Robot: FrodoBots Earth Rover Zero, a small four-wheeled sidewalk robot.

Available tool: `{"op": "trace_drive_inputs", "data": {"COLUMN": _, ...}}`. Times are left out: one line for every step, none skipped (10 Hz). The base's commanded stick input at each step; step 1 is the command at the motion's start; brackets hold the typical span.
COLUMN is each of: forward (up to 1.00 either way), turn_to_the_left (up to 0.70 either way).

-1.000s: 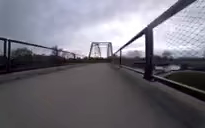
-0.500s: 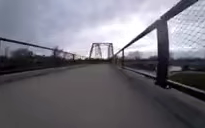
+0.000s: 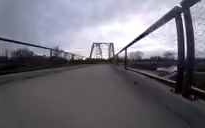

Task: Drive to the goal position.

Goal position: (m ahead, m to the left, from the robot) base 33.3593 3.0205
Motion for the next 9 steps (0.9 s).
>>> {"op": "trace_drive_inputs", "data": {"forward": 1.0, "turn_to_the_left": 0.0}}
{"op": "trace_drive_inputs", "data": {"forward": 1.0, "turn_to_the_left": 0.0}}
{"op": "trace_drive_inputs", "data": {"forward": 1.0, "turn_to_the_left": 0.0}}
{"op": "trace_drive_inputs", "data": {"forward": 1.0, "turn_to_the_left": 0.0}}
{"op": "trace_drive_inputs", "data": {"forward": 1.0, "turn_to_the_left": 0.0}}
{"op": "trace_drive_inputs", "data": {"forward": 1.0, "turn_to_the_left": 0.0}}
{"op": "trace_drive_inputs", "data": {"forward": 1.0, "turn_to_the_left": 0.0}}
{"op": "trace_drive_inputs", "data": {"forward": 1.0, "turn_to_the_left": 0.0}}
{"op": "trace_drive_inputs", "data": {"forward": 1.0, "turn_to_the_left": 0.0}}
